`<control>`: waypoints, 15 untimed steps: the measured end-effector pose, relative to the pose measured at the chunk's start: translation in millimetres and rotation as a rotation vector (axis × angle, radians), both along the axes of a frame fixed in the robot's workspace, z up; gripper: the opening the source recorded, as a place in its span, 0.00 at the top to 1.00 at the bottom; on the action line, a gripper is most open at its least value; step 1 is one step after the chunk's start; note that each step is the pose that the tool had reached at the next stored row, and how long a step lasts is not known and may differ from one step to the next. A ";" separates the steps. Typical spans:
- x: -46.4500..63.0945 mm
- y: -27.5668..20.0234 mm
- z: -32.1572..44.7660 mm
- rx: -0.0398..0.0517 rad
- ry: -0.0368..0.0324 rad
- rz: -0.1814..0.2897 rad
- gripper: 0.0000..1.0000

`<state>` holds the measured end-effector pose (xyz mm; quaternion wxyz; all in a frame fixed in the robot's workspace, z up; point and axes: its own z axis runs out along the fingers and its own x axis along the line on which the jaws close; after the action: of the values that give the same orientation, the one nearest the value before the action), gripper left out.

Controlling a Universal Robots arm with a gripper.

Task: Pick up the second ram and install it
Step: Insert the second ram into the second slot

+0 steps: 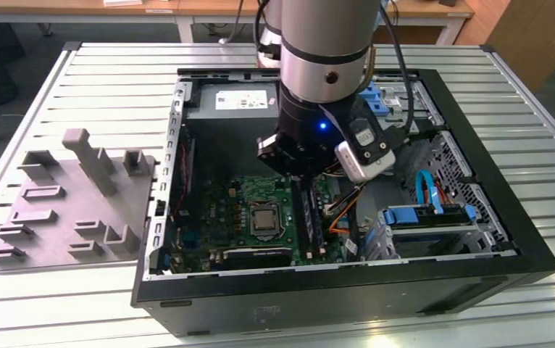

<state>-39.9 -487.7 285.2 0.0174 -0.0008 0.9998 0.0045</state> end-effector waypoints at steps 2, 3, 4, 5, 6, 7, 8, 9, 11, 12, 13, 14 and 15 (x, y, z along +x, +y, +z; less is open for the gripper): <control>0.2 0.0 -3.7 0.0026 -0.0001 -0.002 0.87; 0.2 0.0 -5.6 0.0037 -0.0001 -0.003 0.87; 0.3 0.0 -6.8 0.0048 0.0000 -0.003 0.87; 0.3 0.0 -7.0 0.0050 0.0000 -0.003 0.87; 0.3 0.0 -7.0 0.0050 0.0000 -0.003 0.87; 0.2 0.0 -7.0 0.0049 0.0000 -0.004 0.87; 0.3 0.0 -7.1 0.0049 0.0000 -0.004 0.87; 0.3 0.0 -7.3 0.0050 0.0000 -0.004 0.87; 0.3 0.0 -9.6 0.0054 -0.0001 -0.003 0.87; 0.3 0.0 -10.9 0.0051 0.0000 -0.003 0.87; 0.3 0.0 -12.3 0.0052 -0.0001 -0.003 0.87; 0.3 0.0 -13.5 0.0053 -0.0001 -0.004 0.87; 0.3 0.0 -14.2 0.0054 -0.0001 -0.004 0.87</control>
<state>-39.7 -487.7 271.0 0.0175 0.0010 0.9998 0.0072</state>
